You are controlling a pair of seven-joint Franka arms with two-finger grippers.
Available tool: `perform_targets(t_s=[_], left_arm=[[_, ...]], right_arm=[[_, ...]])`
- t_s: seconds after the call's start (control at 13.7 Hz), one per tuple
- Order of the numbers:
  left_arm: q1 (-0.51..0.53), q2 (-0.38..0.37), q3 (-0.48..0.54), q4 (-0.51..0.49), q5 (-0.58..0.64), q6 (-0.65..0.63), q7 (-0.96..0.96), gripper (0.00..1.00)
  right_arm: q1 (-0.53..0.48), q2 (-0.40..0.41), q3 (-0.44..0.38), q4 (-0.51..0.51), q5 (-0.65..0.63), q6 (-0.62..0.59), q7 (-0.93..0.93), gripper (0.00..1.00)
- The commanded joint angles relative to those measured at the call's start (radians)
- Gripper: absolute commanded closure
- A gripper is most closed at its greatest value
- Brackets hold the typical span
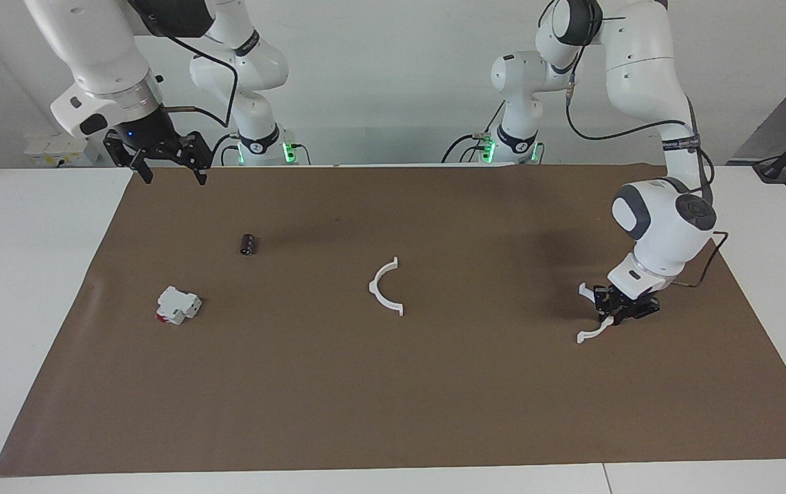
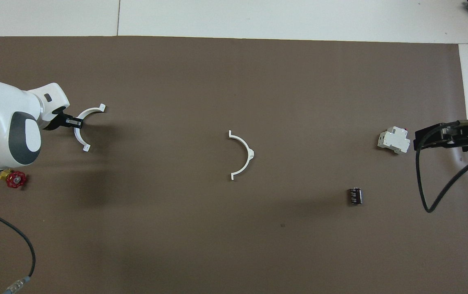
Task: Assemble drain pipe with both arms
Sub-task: 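Grasp the second white clamp half with the left gripper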
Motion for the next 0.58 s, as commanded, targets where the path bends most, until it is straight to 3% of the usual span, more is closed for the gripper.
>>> perform_targets(t_s=[0.0, 0.15, 0.51], left_arm=[[-0.013, -0.063, 0.002, -0.016, -0.02, -0.067, -0.038, 0.95], [-0.062, -0.092, 0.004, -0.021, -0.02, -0.09, -0.112, 1.0], [-0.186, -0.1, 0.005, -0.022, -0.01, -0.11, -0.206, 1.0]], right_arm=[[-0.005, -0.017, 0.001, -0.016, 0.017, 0.014, -0.017, 0.0], [-0.005, -0.017, 0.001, -0.016, 0.017, 0.014, -0.017, 0.0], [-0.005, -0.017, 0.003, -0.016, 0.017, 0.014, -0.017, 0.0]])
